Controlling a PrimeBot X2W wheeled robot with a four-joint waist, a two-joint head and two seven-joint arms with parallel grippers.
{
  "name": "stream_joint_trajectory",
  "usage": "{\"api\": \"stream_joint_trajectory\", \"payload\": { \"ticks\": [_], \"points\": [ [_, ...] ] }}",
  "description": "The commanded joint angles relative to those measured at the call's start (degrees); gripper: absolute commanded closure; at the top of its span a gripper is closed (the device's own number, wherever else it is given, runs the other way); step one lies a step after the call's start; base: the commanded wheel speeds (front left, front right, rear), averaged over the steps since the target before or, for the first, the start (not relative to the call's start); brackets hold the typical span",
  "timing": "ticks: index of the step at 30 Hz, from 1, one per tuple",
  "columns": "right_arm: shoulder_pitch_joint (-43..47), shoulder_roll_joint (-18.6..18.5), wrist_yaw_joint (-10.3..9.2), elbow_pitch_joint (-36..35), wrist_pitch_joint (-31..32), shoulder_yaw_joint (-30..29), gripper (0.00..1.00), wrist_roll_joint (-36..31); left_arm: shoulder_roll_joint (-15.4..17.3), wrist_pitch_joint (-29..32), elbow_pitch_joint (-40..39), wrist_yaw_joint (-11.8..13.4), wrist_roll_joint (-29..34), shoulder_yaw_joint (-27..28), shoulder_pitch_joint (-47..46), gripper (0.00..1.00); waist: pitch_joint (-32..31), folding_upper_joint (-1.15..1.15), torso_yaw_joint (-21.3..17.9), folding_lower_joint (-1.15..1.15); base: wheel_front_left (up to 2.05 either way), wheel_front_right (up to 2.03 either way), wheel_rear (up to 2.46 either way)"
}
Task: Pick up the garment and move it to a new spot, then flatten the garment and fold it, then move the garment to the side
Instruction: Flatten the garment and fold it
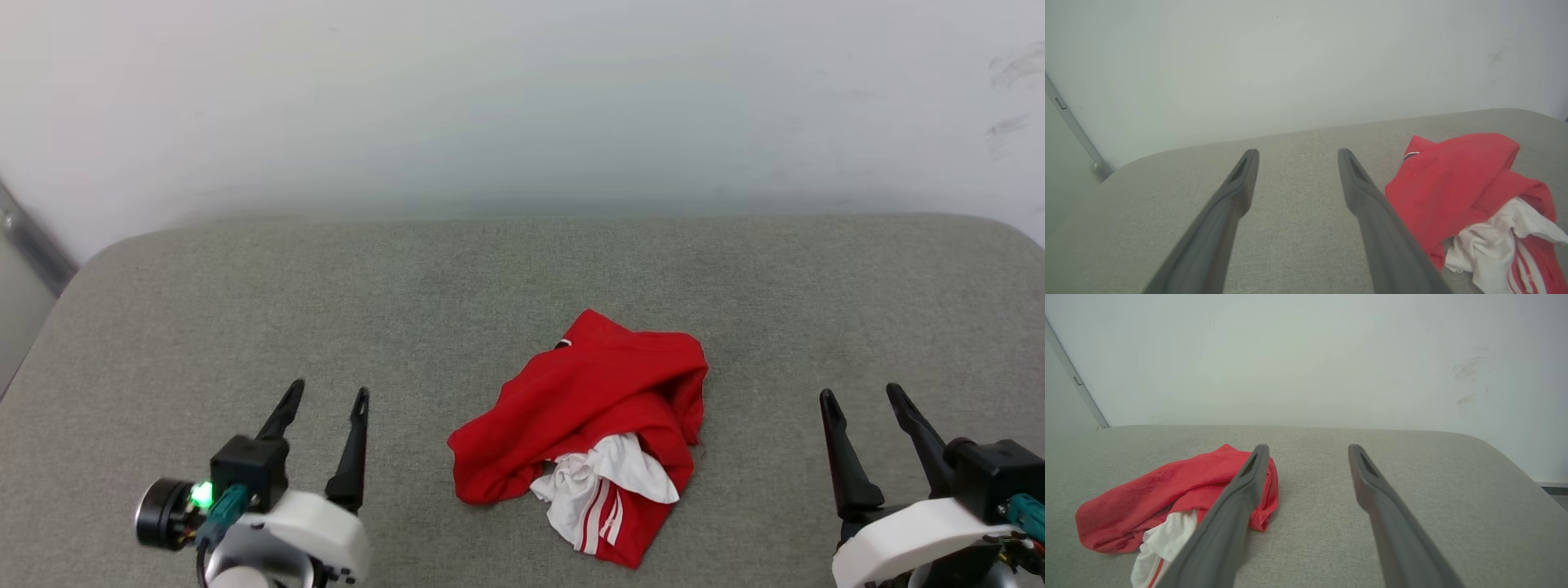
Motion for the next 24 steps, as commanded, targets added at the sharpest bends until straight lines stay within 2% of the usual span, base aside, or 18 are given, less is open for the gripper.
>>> {"api": "stream_joint_trajectory", "payload": {
  "ticks": [1,14,19,24],
  "points": [
    [-0.5,0.0,-0.02,-0.1,0.2,0.1,0.0,-0.1,-0.1,1.1,0.2,-1.1,0.4,-1.0,-2.4,0.0,0.5,0.0,0.4,0.0,0.0,0.0,0.0],
    [-3.7,0.0,-0.02,-0.9,0.1,2.4,0.0,-0.2,-3.6,17.8,5.4,-13.2,-1.5,-11.3,-20.2,0.0,8.0,0.0,-2.1,0.0,0.0,0.0,0.0],
    [-5.3,0.0,-0.03,-0.3,-0.2,3.3,0.0,-0.3,-4.1,24.9,9.4,-15.6,-3.1,-15.4,-24.5,0.0,10.6,0.0,-4.0,0.0,0.0,0.0,0.0],
    [-6.2,0.0,-0.03,0.7,-0.8,4.0,0.0,0.3,-3.4,30.4,13.0,-16.4,-5.5,-18.9,-27.2,0.0,11.6,0.0,-6.1,0.0,0.0,0.0,0.0]
  ]
}}
